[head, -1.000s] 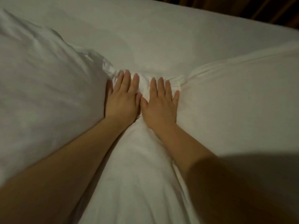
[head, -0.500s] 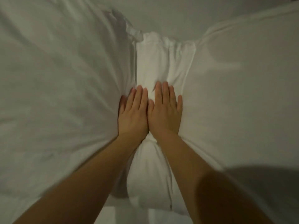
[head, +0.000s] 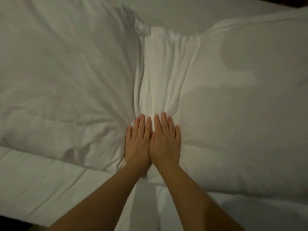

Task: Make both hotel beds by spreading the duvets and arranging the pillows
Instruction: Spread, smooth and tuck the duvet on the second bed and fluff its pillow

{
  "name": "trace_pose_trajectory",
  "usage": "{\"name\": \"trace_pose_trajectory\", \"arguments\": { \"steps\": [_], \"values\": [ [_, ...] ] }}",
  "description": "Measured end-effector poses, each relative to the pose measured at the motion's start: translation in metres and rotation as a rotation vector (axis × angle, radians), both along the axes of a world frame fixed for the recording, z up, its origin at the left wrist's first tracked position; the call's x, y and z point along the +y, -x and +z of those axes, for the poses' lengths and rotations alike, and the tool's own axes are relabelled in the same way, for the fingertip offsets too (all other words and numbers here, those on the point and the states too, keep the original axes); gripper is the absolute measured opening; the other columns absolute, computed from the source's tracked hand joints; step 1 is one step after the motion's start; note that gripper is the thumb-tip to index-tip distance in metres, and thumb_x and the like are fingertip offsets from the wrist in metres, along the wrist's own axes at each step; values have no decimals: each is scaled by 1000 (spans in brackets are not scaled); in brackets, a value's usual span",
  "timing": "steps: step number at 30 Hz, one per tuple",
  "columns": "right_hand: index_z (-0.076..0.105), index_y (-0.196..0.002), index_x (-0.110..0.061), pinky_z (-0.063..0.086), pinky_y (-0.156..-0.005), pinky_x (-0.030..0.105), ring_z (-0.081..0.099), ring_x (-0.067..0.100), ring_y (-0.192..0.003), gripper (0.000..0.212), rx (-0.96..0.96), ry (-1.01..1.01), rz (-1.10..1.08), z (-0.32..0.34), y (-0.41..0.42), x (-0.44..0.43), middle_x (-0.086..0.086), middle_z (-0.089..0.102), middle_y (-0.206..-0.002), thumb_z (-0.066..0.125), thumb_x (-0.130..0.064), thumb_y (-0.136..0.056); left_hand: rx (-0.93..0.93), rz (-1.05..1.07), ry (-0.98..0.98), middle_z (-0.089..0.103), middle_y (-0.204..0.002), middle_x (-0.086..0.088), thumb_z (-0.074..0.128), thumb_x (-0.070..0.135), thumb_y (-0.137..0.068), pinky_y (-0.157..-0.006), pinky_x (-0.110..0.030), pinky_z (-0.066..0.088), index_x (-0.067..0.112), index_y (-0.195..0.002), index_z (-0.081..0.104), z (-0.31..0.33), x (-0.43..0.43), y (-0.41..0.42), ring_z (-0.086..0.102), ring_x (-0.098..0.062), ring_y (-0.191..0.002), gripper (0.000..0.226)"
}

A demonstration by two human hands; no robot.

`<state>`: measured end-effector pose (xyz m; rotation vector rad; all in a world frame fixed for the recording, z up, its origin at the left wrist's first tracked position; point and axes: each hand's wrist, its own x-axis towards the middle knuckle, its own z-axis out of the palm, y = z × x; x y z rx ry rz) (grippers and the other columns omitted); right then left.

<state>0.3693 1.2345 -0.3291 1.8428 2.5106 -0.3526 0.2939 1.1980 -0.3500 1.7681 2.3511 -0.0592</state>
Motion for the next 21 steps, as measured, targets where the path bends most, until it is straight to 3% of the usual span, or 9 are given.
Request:
{"name": "trace_pose_trajectory", "arguments": {
  "steps": [2, 4, 6, 8, 9, 11, 14, 18, 21],
  "values": [
    [39, -145, -20, 15, -115, 36, 34, 20, -140, 59, -33, 48, -2, -6, 0, 2, 3, 36, -152, 23, -33, -89, 8, -7, 52, -8, -158, -11, 34, 48, -95, -116, -38, -9, 11, -149, -9, -4, 1, 0, -10, -21, -145, 79],
    [20, -152, -23, 2, -115, 36, 15, 17, -147, 64, -70, 110, 42, -9, -1, -2, 0, 16, -159, 9, -35, -90, 22, -4, 91, -22, -156, -9, 26, 50, -96, -115, -39, -11, 12, -144, -24, -2, 1, -3, -20, -21, -144, 79],
    [7, -153, -24, -6, -113, 35, 3, 17, -148, 61, -48, 129, 83, -3, -4, -3, -1, 4, -161, 6, -34, -93, -8, 0, 65, -17, -157, -9, 27, 48, -96, -116, -39, -8, 12, -145, -22, 1, -3, -3, -14, -22, -146, 78],
    [1, -153, -25, -11, -112, 34, -3, 16, -148, 56, -33, 131, 121, 11, -11, -1, -1, -1, -161, 17, -33, -100, -41, 38, -19, 0, -159, -11, 35, 42, -97, -116, -40, 2, 11, -149, -5, 9, -8, -7, 3, -24, -147, 73],
    [3, -153, -25, -12, -112, 32, -2, 16, -148, 56, -13, 143, 121, 20, -16, 3, -1, 0, -161, 21, -33, -101, -68, 59, -37, 4, -159, -12, 37, 40, -96, -116, -42, 6, 9, -150, 2, 17, -8, -10, 7, -25, -147, 71],
    [20, -152, -21, -5, -114, 29, 11, 15, -147, 53, 20, 105, 70, 41, -32, 11, 2, 16, -159, 27, -31, -101, -195, 100, 15, -5, -159, -10, 35, 41, -97, -117, -45, 5, 11, -151, -1, 36, 2, -26, -1, -24, -147, 72],
    [58, -131, -15, 33, -109, 33, 50, 16, -128, 46, 11, -161, -44, 79, -69, 32, 3, 55, -137, 40, -31, -91, -293, 9, 18, -15, -158, -6, 29, 46, -98, -116, -46, -2, 19, -151, -8, 72, 36, -68, -13, -20, -146, 70],
    [44, -143, -18, 21, -113, 35, 43, 17, -133, 52, -28, -231, -166, 117, -143, 70, 0, 47, -145, 48, -35, -93, -296, -151, -61, -15, -158, -9, 25, 46, -99, -118, -50, 3, 22, -151, -9, 113, 91, -135, -13, -23, -146, 67],
    [44, -142, -22, 18, -112, 45, 42, 17, -132, 52, -18, -305, -353, 137, -214, 96, -1, 46, -145, 45, -39, -93, -312, -194, -103, -10, -158, -12, 12, 49, -97, -116, -50, 0, 22, -152, -6, 136, 122, -188, -8, -25, -146, 63]
  ]
}}
